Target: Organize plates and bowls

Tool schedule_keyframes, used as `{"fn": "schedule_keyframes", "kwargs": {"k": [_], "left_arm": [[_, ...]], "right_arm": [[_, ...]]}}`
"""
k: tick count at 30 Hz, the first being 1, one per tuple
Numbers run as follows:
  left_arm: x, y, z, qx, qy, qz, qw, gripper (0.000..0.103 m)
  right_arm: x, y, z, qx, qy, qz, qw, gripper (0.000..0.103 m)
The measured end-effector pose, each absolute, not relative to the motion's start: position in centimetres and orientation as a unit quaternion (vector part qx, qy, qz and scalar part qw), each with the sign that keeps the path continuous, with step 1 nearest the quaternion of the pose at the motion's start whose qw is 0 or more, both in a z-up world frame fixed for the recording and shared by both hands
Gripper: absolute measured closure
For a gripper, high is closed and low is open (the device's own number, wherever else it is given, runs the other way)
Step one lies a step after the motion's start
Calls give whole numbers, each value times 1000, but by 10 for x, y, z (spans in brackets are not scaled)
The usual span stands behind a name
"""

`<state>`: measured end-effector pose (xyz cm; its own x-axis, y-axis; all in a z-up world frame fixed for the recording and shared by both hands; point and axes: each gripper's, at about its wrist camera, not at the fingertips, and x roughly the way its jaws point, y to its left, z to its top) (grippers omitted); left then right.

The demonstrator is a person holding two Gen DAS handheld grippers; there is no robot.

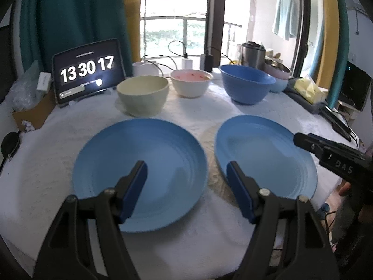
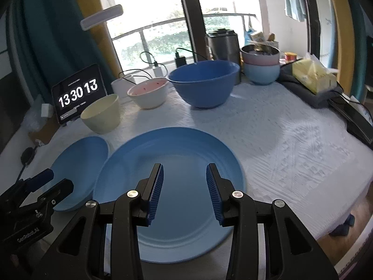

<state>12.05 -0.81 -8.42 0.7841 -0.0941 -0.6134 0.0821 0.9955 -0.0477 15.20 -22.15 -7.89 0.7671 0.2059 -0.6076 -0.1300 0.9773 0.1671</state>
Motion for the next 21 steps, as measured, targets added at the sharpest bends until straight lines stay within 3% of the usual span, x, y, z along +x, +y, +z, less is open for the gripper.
{"fn": "schedule_keyframes", "kwargs": {"k": [21], "left_arm": [[111, 56, -85, -46, 301, 28, 952, 31]], "right_arm": [[163, -150, -69, 8, 327, 161, 931, 62]]}}
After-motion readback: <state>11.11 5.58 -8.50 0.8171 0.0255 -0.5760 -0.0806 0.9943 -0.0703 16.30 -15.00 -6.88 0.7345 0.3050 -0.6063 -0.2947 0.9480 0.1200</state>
